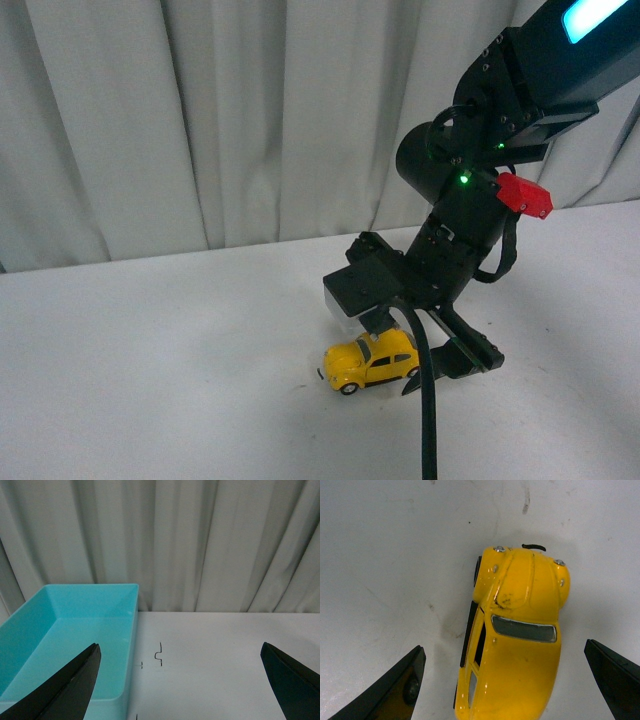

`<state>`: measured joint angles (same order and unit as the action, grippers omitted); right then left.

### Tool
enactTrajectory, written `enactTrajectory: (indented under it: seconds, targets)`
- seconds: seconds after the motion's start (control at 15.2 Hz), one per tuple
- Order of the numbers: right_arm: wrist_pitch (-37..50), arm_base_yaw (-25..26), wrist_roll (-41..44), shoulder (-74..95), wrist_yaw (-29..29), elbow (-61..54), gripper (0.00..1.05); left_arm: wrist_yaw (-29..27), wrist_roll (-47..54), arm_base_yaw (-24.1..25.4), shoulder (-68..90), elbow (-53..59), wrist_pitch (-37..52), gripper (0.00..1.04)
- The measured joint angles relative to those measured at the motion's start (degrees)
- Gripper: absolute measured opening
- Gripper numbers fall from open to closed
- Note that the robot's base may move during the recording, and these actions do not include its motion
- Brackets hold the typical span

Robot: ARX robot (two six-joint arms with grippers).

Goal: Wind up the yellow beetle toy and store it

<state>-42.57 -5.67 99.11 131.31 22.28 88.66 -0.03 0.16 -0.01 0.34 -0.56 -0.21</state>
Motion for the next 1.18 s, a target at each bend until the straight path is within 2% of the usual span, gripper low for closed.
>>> enactTrajectory:
  seconds: [0.33, 0.39, 0.53, 0.86, 1.18]
  targets:
    - [0.96, -0.35, 0.00, 0.72, -1.31, 0.00, 0.47, 0.00, 0.00, 0.00, 0.00, 0.00, 0.00, 0.98]
    - [1.07, -0.35, 0.00, 0.72, -1.33, -0.02, 0.44, -0.02, 0.00, 0.00, 0.00, 0.00, 0.00, 0.98]
    - [1.46, -0.33, -0.04, 0.72, -1.51, -0.20, 0.42, 0.00, 0.00, 0.00, 0.00, 0.00, 0.00, 0.98]
    - [3.21, -0.28, -9.73, -0.15, -1.22, -2.16, 0.42, 0.00, 0.00, 0.00, 0.00, 0.00, 0.00, 0.98]
    - [5.25, 0.42, -9.60, -1.03, -1.07, -4.26, 0.42, 0.00, 0.00, 0.00, 0.00, 0.00, 0.02, 0.98]
